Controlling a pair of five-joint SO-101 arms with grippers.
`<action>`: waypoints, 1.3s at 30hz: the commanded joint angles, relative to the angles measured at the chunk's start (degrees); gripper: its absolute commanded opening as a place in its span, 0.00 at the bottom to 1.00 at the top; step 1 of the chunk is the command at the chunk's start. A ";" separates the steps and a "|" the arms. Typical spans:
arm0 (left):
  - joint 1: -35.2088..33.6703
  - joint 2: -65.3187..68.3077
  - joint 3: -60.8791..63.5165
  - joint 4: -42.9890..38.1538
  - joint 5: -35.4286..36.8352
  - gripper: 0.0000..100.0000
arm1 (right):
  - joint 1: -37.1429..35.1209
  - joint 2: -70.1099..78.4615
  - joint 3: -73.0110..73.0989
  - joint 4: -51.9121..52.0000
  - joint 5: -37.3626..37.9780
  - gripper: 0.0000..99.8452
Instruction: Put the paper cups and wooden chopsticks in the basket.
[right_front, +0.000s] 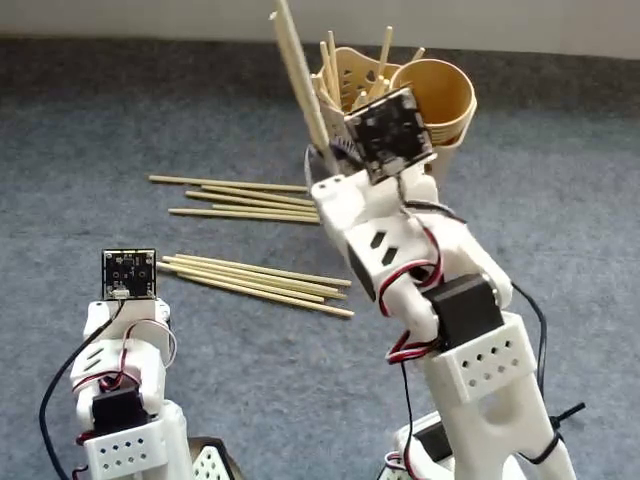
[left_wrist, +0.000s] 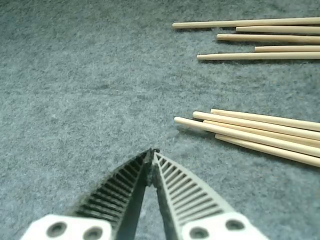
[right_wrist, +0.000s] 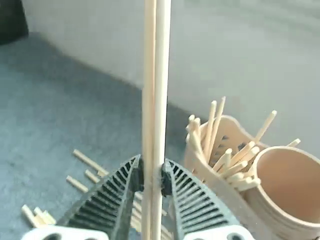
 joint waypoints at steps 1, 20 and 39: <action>0.66 0.31 1.10 0.26 -0.44 0.01 | 2.68 -0.92 -0.48 -9.27 -0.70 0.01; 0.66 0.31 1.10 0.26 -0.44 0.01 | 7.96 23.60 -0.57 -59.38 -0.70 0.01; 0.66 0.31 1.10 0.26 -0.44 0.01 | 11.74 33.63 -0.48 -60.00 -0.79 0.14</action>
